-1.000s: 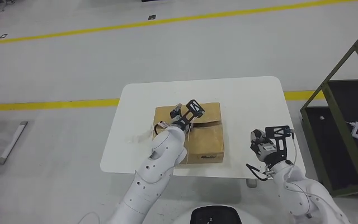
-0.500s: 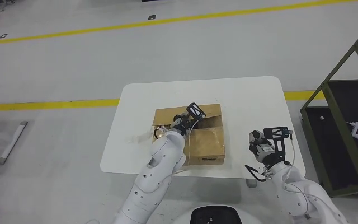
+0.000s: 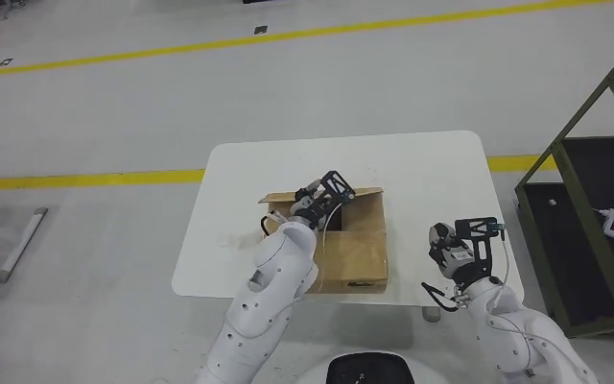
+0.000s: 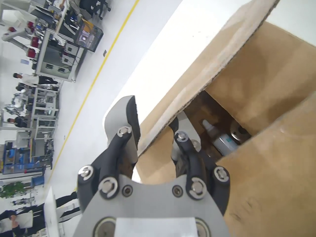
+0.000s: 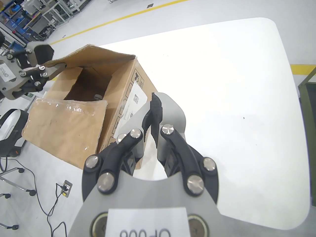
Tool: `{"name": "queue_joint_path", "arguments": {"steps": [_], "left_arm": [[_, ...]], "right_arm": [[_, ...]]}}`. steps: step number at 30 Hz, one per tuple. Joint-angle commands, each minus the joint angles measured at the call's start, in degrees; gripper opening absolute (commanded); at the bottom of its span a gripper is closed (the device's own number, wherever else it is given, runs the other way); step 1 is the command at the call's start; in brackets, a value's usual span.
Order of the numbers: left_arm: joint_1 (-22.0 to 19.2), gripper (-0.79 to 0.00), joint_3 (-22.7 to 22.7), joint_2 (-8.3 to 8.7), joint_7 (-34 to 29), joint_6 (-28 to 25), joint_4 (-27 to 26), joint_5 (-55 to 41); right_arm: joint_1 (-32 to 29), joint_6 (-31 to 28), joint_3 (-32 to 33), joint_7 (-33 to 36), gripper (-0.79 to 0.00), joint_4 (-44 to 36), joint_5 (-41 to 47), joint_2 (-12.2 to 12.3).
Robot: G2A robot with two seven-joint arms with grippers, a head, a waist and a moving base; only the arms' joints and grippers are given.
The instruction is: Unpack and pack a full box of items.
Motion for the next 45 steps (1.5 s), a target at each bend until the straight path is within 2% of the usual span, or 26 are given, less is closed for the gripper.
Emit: {"name": "queue_joint_path", "arguments": {"steps": [1,11,23,31,40,43,45], "left_arm": [[-2.47,0.000,0.59,-0.42,1.20,1.28,2.40,1.03],[-11.77,0.000,4.66,-3.08,4.28,7.26,15.16,2.91],[-17.90,0.000,8.27,-6.63,2.83,14.13,28.09,2.43],[-19.32,0.000,8.72,-8.07,2.46,15.60,32.71,2.46],[-19.64,0.000,8.24,-9.00,2.70,15.49,35.02,2.83],[-19.45,0.000,7.26,-9.07,2.29,15.30,34.73,2.34],[-19.16,0.000,6.66,-8.99,2.27,14.86,33.97,2.63]], "right_arm": [[-0.10,0.04,0.04,-0.06,-0.785,-0.10,-0.03,0.02],[-1.27,0.47,0.55,-0.68,-0.785,-0.68,0.05,0.10],[-1.65,0.66,0.70,-0.69,-0.785,-0.56,0.33,0.17],[-1.10,0.47,0.94,-0.43,-0.785,-0.11,0.46,0.24],[-0.31,0.67,0.67,-0.47,-0.785,0.48,1.04,0.22],[-0.16,0.90,0.66,-0.74,-0.785,0.64,2.54,0.14],[-0.13,1.33,0.85,-1.26,-0.785,0.51,9.94,-0.21]]}}
